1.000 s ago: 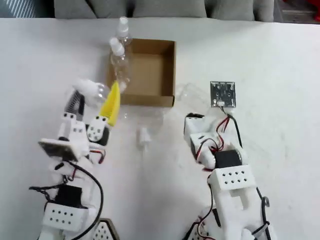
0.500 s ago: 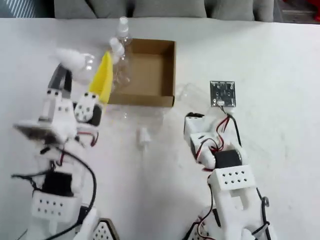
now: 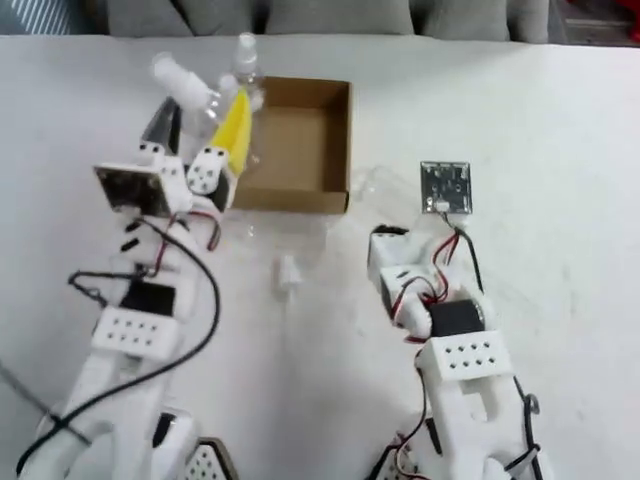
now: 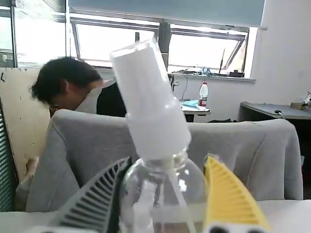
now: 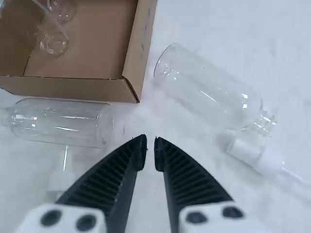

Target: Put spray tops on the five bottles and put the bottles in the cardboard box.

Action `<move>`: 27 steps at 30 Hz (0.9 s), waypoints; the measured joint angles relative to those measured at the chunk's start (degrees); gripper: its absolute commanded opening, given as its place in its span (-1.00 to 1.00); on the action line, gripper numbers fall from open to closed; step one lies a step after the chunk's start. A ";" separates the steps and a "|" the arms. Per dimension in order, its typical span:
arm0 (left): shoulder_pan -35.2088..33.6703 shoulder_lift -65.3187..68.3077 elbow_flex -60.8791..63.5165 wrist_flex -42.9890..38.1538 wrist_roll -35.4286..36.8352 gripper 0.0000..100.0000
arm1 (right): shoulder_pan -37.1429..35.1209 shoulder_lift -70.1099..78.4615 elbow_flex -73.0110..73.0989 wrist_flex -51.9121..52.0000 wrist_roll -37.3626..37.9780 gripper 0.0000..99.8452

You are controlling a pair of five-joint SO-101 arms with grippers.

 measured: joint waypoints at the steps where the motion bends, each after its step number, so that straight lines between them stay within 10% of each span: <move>1: 0.00 2.11 0.00 -1.93 0.00 -0.96 | 0.00 0.00 0.00 0.00 0.00 -0.97; 27: -1.58 53.80 -13.36 -33.93 0.00 -0.96 | 0.00 0.00 0.00 0.00 3.87 -0.97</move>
